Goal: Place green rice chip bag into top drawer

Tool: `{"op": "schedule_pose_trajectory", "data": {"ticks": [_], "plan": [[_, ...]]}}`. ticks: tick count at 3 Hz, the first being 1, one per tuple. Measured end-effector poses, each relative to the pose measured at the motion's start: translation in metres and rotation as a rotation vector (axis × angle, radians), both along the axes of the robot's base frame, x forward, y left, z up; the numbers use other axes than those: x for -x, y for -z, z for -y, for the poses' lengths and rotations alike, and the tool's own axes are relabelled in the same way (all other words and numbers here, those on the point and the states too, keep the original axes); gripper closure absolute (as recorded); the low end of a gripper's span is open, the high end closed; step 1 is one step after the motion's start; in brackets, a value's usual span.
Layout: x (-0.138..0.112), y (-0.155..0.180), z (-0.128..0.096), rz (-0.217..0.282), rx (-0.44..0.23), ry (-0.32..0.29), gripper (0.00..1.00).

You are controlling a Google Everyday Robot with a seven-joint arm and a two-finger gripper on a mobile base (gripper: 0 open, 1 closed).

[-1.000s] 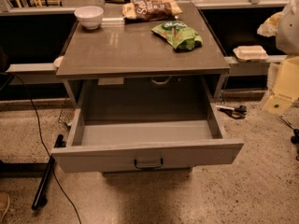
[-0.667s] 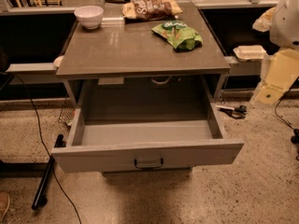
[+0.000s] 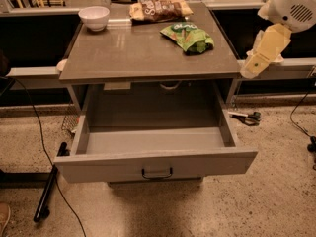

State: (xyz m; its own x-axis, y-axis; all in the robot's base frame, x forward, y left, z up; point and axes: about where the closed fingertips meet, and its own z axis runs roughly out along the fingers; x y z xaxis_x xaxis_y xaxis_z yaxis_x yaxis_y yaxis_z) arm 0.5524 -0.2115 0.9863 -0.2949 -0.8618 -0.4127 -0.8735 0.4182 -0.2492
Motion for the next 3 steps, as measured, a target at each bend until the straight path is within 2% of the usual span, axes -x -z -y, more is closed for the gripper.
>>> {"op": "schedule_pose_trajectory", "data": {"ticks": [1, 2, 3], "plan": [[-0.002, 0.001, -0.001, 0.0, -0.004, 0.003, 0.0], [-0.041, 0.01, 0.002, 0.007, -0.074, 0.061, 0.0], [-0.103, 0.028, 0.0, 0.023, -0.203, 0.137, 0.0]]}}
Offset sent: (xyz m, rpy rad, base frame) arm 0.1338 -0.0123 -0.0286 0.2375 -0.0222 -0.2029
